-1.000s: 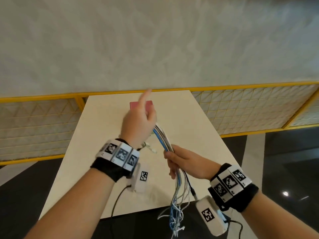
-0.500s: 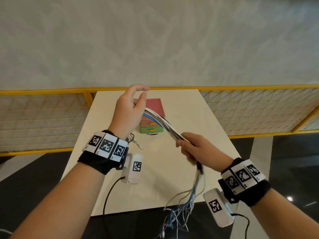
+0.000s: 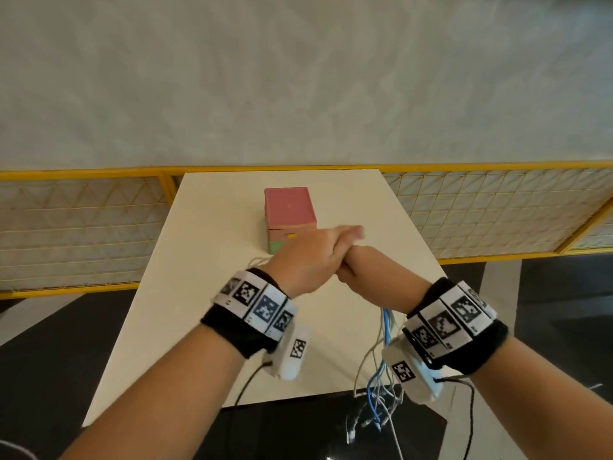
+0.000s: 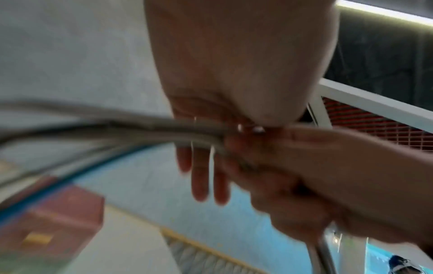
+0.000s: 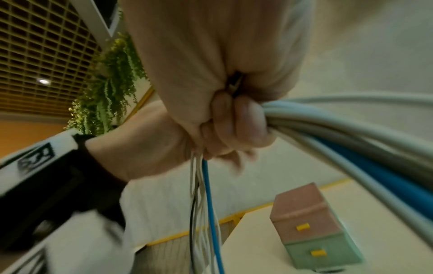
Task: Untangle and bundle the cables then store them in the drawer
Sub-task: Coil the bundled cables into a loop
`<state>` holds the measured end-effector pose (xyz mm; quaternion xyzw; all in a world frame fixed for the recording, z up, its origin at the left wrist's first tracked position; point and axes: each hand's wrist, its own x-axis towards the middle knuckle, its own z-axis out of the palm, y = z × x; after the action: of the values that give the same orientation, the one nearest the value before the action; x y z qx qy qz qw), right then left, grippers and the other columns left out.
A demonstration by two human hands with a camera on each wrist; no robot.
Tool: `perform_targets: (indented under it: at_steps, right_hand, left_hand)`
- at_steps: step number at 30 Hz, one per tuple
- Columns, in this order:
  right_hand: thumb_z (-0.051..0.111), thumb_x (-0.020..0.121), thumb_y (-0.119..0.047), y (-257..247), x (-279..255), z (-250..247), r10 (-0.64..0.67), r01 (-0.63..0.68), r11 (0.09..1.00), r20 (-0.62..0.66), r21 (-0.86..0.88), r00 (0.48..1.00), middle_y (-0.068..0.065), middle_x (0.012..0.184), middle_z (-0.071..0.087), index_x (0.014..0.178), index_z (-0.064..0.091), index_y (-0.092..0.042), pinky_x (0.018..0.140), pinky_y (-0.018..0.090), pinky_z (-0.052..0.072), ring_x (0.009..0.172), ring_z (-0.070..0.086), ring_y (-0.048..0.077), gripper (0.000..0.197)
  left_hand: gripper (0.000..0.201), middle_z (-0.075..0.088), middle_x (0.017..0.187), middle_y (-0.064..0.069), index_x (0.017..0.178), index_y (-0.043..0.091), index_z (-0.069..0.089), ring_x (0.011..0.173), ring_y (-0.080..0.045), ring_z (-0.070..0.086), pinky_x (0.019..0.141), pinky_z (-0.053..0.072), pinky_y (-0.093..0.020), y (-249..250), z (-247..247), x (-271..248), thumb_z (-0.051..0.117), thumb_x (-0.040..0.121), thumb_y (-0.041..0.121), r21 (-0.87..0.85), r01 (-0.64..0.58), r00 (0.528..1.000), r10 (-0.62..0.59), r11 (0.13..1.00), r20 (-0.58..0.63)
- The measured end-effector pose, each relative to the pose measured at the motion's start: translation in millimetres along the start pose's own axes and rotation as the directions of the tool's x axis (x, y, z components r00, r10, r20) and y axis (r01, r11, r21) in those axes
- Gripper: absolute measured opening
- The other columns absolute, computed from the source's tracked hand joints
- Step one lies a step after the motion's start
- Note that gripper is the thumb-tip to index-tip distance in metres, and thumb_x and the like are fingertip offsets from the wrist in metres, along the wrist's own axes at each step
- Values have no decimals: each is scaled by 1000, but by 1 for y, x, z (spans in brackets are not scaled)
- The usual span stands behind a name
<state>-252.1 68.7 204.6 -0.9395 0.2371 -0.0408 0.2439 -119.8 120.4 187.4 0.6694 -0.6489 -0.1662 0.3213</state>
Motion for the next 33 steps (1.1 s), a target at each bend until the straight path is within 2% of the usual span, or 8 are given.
perform_targets:
  at_steps: [3, 7, 10, 14, 18, 22, 28, 33]
  right_hand:
    - [40, 96, -3, -4, 3, -8, 1, -1, 986, 2, 167, 1000, -7, 65, 44, 75, 44, -17, 58, 13, 35, 52, 47, 1, 25]
    - [46, 98, -13, 5, 2, -10, 68, -96, 782, 68, 616, 995, 24, 73, 51, 91, 58, 1, 77, 36, 55, 70, 69, 22, 20]
    - [45, 99, -13, 8, -1, -13, 4, -133, 662, 174, 738, 985, 17, 70, 44, 92, 58, -1, 89, 53, 50, 78, 67, 37, 19]
    - [40, 101, -23, 8, -8, -13, -48, -250, 578, 338, 777, 940, 5, 61, 38, 81, 48, -8, 80, 46, 55, 52, 51, 20, 27]
    - [36, 101, -32, -1, -3, -16, 110, -147, 977, 223, 157, 969, 0, 67, 43, 86, 43, -13, 58, 27, 43, 58, 43, 19, 26]
    - [33, 102, -21, -12, 5, -13, 42, -23, 857, 26, -514, 999, 3, 81, 55, 115, 45, -7, 54, 27, 30, 56, 40, 17, 23]
    - [53, 96, -23, -16, 18, -36, -83, 91, 958, 41, -271, 996, 3, 101, 64, 109, 58, -14, 69, 18, 42, 89, 61, 21, 17]
    - [62, 88, -32, 24, 23, -49, 15, -15, 1000, 132, 4, 991, -4, 78, 63, 94, 60, -12, 66, 26, 48, 69, 62, 7, 22]
  left_hand:
    - [60, 65, 67, 2, 97, 20, 64, 73, -21, 66, 73, 53, -41, -4, 4, 0, 23, 97, 63, -50, 9, 999, -11, 999, -51]
    - [37, 55, 56, 7, 130, 24, 53, 56, -15, 56, 56, 41, -33, 0, -1, 4, 34, 104, 41, 31, -74, 974, 79, 997, -210]
    - [34, 53, 51, 6, 130, 26, 54, 48, -9, 53, 51, 43, -33, 0, 0, 4, 38, 103, 40, -25, -74, 958, 64, 997, -281]
    - [24, 41, 44, 6, 119, 23, 62, 39, -11, 40, 42, 29, -22, -2, -11, 2, 50, 100, 32, -69, -93, 906, 56, 993, -419]
    - [21, 52, 51, 4, 105, 26, 63, 46, -9, 48, 50, 40, -31, -6, -14, 3, 47, 101, 38, -57, -59, 939, 36, 997, -343]
    - [48, 61, 59, 2, 89, 19, 64, 57, -13, 58, 59, 43, -32, -4, -18, 5, 31, 101, 51, 44, 55, 988, -48, 998, -146]
    - [66, 69, 79, -1, 95, 19, 60, 76, -18, 66, 76, 53, -42, -1, -23, 9, 21, 88, 72, -78, 23, 994, -31, 997, -102]
    - [45, 69, 87, 11, 106, 27, 63, 73, 2, 64, 64, 49, -21, -13, -41, 8, 58, 82, 64, -70, 64, 997, -66, 996, -26]
